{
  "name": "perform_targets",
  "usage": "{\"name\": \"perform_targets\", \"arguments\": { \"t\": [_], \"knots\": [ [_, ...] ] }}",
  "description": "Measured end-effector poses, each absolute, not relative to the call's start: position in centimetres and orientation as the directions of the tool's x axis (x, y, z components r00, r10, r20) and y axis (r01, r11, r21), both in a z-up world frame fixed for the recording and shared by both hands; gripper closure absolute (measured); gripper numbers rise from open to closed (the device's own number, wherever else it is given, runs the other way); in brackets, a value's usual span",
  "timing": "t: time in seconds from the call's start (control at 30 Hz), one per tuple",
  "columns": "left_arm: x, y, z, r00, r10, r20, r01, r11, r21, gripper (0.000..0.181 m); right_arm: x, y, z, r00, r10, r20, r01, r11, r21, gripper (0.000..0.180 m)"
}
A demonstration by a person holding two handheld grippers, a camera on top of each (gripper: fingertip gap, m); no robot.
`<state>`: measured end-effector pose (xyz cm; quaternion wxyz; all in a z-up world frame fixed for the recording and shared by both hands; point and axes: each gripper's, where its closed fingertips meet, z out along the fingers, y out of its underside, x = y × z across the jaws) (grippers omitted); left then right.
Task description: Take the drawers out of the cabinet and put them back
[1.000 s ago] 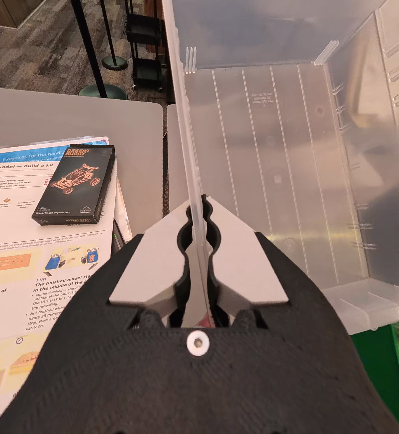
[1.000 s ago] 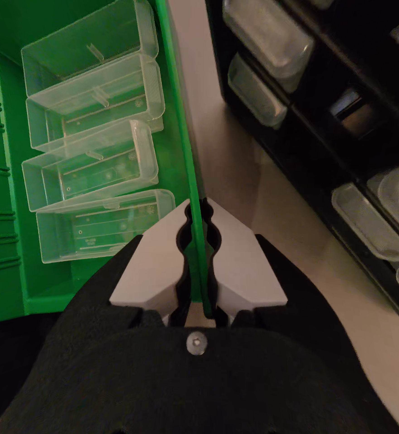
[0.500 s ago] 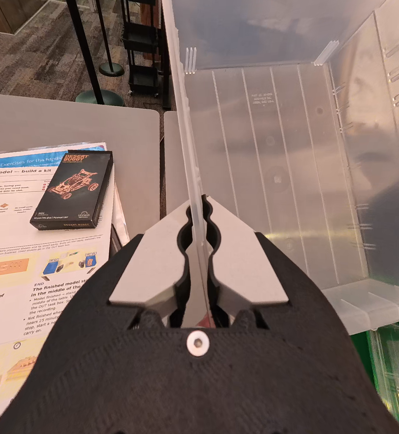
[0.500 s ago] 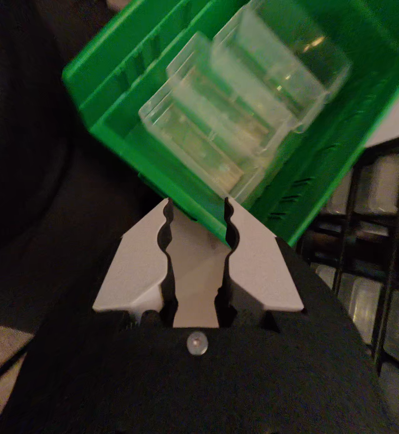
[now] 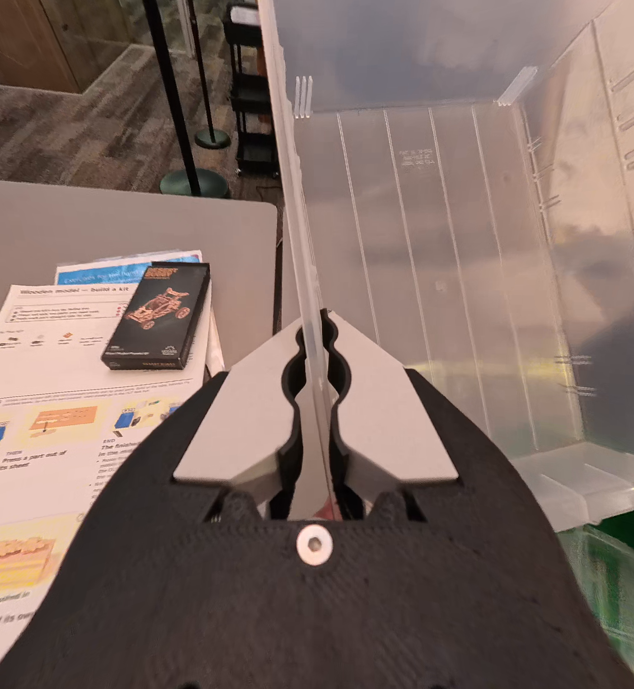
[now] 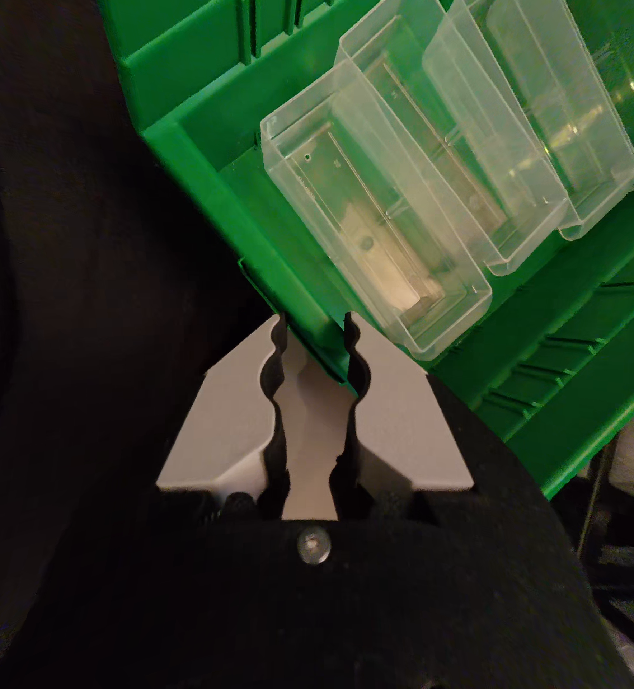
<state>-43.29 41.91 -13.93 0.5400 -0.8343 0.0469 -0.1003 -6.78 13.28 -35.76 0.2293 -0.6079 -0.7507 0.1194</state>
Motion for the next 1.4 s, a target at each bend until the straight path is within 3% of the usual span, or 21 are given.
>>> {"name": "perform_targets", "arguments": {
  "t": [0.3, 0.5, 0.63, 0.77, 0.83, 1.03, 1.1, 1.17, 1.27, 1.33, 1.4],
  "knots": [
    [-46.4, 37.4, -5.8, 0.982, -0.134, 0.133, 0.103, -0.215, -0.971, 0.178, -17.5, 17.7, -35.8, 0.135, 0.974, 0.184, 0.843, -0.015, -0.538, 0.152],
    [-46.8, 35.8, -3.8, 0.969, -0.17, 0.178, 0.151, -0.159, -0.976, 0.179, -24.9, 21.9, -35.9, 0.241, 0.959, 0.148, 0.803, -0.111, -0.586, 0.154],
    [-46.5, 35.4, -3.8, 0.978, -0.167, 0.124, 0.092, -0.186, -0.978, 0.179, -29.2, 24.5, -35.9, 0.252, 0.947, 0.199, 0.809, -0.093, -0.581, 0.157],
    [-45.5, 35.0, -3.6, 0.982, -0.179, 0.057, 0.021, -0.195, -0.98, 0.178, -31.3, 25.6, -36.0, 0.237, 0.948, 0.215, 0.817, -0.075, -0.571, 0.13],
    [-44.7, 35.0, -3.3, 0.974, -0.217, 0.059, 0.018, -0.186, -0.982, 0.178, -31.2, 24.8, -34.8, 0.222, 0.956, 0.193, 0.785, -0.058, -0.617, 0.132],
    [-39.9, 34.8, -1.4, 0.943, -0.332, 0.042, -0.004, -0.136, -0.991, 0.178, -23.7, 21.5, -28.0, 0.197, 0.973, 0.123, 0.679, -0.045, -0.733, 0.131],
    [-37.2, 34.6, -0.4, 0.924, -0.382, 0.023, -0.021, -0.109, -0.994, 0.179, -19.6, 20.4, -26.2, 0.175, 0.972, 0.155, 0.666, -0.001, -0.746, 0.116],
    [-33.5, 34.1, 0.8, 0.894, -0.448, -0.009, -0.046, -0.071, -0.996, 0.179, -14.9, 19.2, -24.2, 0.181, 0.962, 0.202, 0.626, 0.045, -0.778, 0.117],
    [-26.3, 32.8, 2.2, 0.82, -0.568, -0.069, -0.098, -0.019, -0.995, 0.179, -7.1, 18.4, -20.0, 0.312, 0.919, 0.242, 0.509, 0.054, -0.859, 0.099],
    [-21.1, 32.3, 2.5, 0.764, -0.637, -0.099, -0.128, 0.0, -0.992, 0.179, -1.7, 17.4, -16.0, 0.412, 0.878, 0.242, 0.371, 0.08, -0.925, 0.074],
    [-15.7, 32.2, 2.0, 0.711, -0.695, -0.107, -0.149, -0.001, -0.989, 0.179, 3.6, 15.8, -12.0, 0.508, 0.826, 0.245, 0.255, 0.127, -0.959, 0.067]
  ]
}}
